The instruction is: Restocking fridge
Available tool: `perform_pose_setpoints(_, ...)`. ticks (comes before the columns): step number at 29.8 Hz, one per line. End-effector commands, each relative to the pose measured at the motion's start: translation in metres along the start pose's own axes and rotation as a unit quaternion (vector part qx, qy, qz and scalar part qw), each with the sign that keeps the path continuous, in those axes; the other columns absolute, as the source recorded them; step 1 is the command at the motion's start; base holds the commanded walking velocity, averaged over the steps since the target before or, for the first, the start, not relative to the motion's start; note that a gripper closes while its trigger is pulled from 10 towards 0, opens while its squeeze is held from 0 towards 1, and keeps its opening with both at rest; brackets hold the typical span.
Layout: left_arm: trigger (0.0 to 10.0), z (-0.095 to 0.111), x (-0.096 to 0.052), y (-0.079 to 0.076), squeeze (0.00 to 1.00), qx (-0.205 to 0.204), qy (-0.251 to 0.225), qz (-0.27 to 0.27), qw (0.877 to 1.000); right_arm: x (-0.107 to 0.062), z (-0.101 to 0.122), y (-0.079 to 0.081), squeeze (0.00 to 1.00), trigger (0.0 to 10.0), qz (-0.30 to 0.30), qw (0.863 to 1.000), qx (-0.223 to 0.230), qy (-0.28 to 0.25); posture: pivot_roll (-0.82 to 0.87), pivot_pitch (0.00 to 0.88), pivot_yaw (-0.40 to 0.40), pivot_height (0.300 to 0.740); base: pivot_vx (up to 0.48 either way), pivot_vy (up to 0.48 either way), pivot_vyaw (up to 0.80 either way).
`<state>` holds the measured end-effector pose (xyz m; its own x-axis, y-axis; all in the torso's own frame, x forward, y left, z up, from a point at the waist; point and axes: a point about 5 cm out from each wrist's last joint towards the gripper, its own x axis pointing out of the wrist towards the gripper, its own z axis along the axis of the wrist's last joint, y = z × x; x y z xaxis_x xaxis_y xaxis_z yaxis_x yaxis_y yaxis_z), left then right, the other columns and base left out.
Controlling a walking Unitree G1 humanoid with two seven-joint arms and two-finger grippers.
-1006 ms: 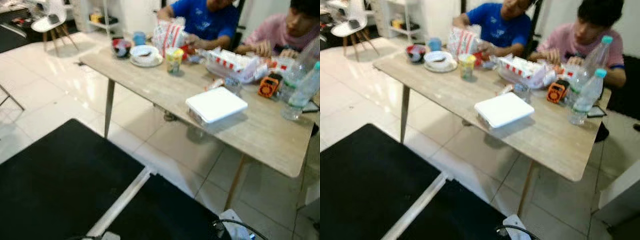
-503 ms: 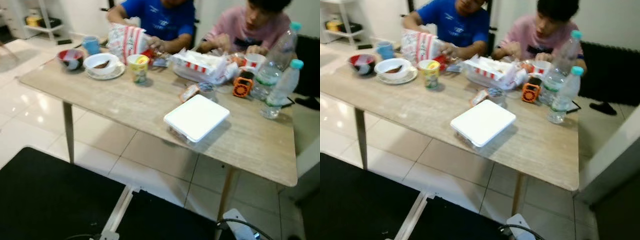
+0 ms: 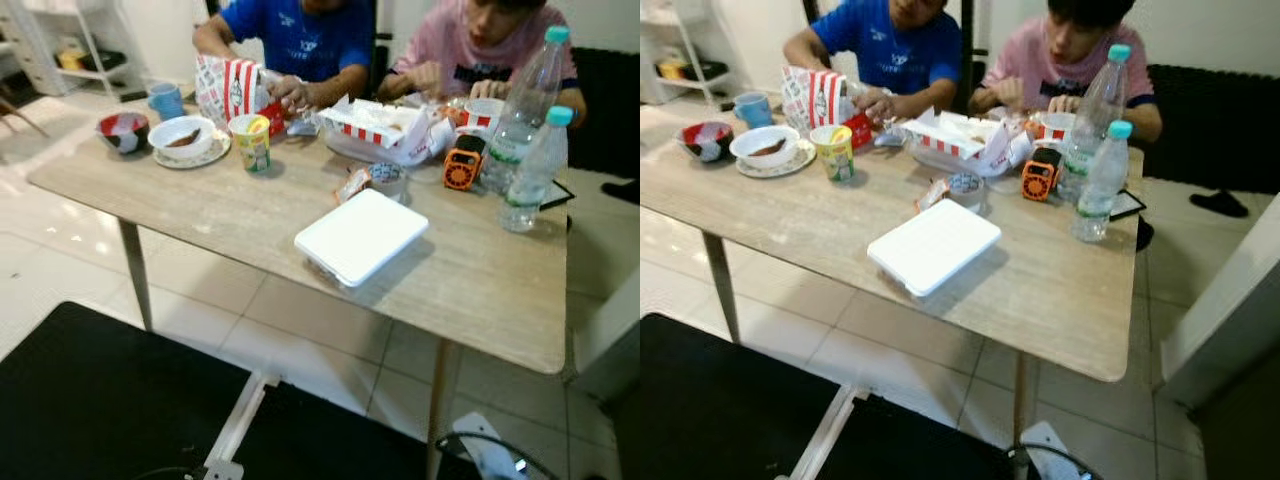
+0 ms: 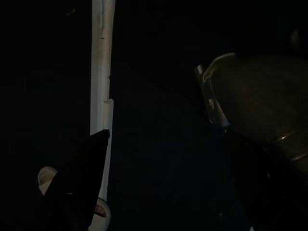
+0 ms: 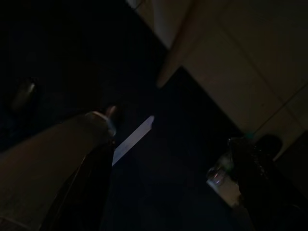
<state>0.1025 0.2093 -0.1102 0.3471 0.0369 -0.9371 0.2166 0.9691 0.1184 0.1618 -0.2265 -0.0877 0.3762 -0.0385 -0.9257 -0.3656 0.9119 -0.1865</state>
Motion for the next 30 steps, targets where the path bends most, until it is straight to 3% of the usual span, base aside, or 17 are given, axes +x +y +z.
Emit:
perform_pose_setpoints(1,10.0,-0.002,0.000,-0.004,0.00,-0.003,0.003,-0.006,1.000,0.001,0.001,0.005,0.00,10.0,0.006,1.000,0.009,-0.006,0.00,0.000,0.033,0.740,0.000,0.000,0.00)
perform_pose_setpoints(6,10.0,-0.001,0.000,-0.005,0.00,-0.009,0.001,-0.002,1.000,0.001,-0.008,0.005,0.00,10.0,-0.010,1.000,0.025,0.006,0.01,0.000,0.029,0.740,0.000,0.000,0.00)
perform_pose_setpoints(11,10.0,-0.002,0.000,-0.005,0.00,-0.014,0.001,0.001,1.000,-0.003,-0.022,-0.011,0.00,10.0,-0.046,0.998,0.038,0.031,0.00,0.000,0.024,0.740,0.000,0.000,0.00)
perform_pose_setpoints(17,10.0,-0.003,0.000,-0.004,0.00,-0.025,0.001,0.008,1.000,-0.009,-0.032,-0.031,0.00,10.0,-0.086,0.990,0.103,0.040,0.00,0.000,0.026,0.740,0.000,0.000,0.00)
perform_pose_setpoints(19,10.0,-0.004,0.000,-0.003,0.00,-0.027,0.004,0.011,1.000,-0.015,-0.039,-0.053,0.00,10.0,-0.139,0.979,0.140,0.049,0.00,0.000,0.030,0.740,0.000,0.000,0.00)
perform_pose_setpoints(20,10.0,-0.004,0.000,-0.003,0.00,-0.027,0.004,0.011,1.000,-0.015,-0.039,-0.053,0.00,10.0,-0.139,0.979,0.140,0.049,0.00,0.000,0.030,0.740,0.000,0.000,0.00)
perform_pose_setpoints(24,10.0,-0.004,0.000,-0.002,0.00,-0.031,0.005,0.014,0.999,-0.028,-0.041,-0.087,0.00,10.0,-0.222,0.954,0.195,0.047,0.00,0.000,0.034,0.740,0.000,0.000,0.00)
perform_pose_setpoints(25,10.0,-0.004,0.000,-0.002,0.00,-0.031,0.005,0.014,0.999,-0.028,-0.041,-0.087,0.00,10.0,-0.222,0.954,0.195,0.047,0.00,0.000,0.034,0.740,0.000,0.000,0.00)
perform_pose_setpoints(26,10.0,-0.004,0.000,-0.001,0.00,-0.032,0.005,0.015,0.999,-0.037,-0.034,-0.111,0.00,10.0,-0.274,0.936,0.219,0.032,0.00,0.000,0.038,0.740,0.000,0.000,0.00)
perform_pose_setpoints(28,10.0,-0.004,0.000,-0.001,0.00,-0.032,0.005,0.015,0.999,-0.041,-0.031,-0.120,0.00,10.0,-0.291,0.929,0.225,0.026,0.00,0.000,0.038,0.740,0.000,0.000,0.00)
perform_pose_setpoints(30,10.0,-0.004,0.000,-0.001,0.00,-0.032,0.006,0.014,0.999,-0.054,-0.018,-0.146,0.00,10.0,-0.342,0.911,0.231,0.003,-0.01,0.000,0.040,0.740,0.000,0.000,0.00)
